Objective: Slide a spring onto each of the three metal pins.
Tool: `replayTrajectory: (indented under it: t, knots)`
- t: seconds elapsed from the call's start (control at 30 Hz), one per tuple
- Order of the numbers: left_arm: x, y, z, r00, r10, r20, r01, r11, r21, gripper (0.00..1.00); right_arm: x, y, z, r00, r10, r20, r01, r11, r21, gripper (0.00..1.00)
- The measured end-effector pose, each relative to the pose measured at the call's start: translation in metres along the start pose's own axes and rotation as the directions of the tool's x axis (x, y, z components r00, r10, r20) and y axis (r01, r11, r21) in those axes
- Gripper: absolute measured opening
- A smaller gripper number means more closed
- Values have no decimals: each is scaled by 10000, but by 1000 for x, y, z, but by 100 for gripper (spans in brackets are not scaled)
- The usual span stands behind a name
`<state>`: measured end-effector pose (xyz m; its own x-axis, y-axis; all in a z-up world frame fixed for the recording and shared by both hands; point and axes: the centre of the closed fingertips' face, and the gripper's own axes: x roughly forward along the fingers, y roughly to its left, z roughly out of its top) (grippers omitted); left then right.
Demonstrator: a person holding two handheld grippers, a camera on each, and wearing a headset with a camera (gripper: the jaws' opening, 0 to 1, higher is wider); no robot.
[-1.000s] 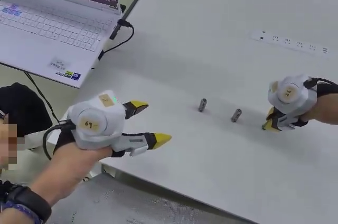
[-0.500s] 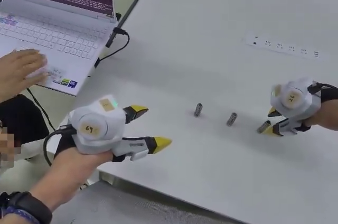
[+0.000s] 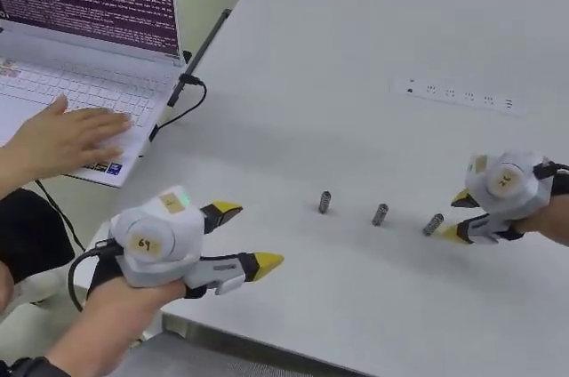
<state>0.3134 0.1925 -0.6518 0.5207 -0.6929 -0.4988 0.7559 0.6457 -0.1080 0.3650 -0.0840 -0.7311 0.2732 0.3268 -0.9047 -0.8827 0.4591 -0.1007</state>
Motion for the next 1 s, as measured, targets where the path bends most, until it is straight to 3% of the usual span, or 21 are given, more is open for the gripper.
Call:
replayTrajectory:
  t: [0.17, 0.57, 1.0]
  knots:
    - [0, -2, -1, 10000, -47, -12, 47, 10000, 48, 52, -6, 5, -6, 9971, -416, 635, 352, 9945, 983, 33]
    - [-2, -5, 1, 9999, -83, 59, 83, 10000, 52, 51, -15, 32, -11, 9830, -897, 1601, 593, 9809, 1855, 36]
    - [-1, -7, 1, 9998, -203, 61, 202, 9998, 95, 51, -31, 49, -11, 9474, -1656, 2740, 608, 9333, 3540, 40]
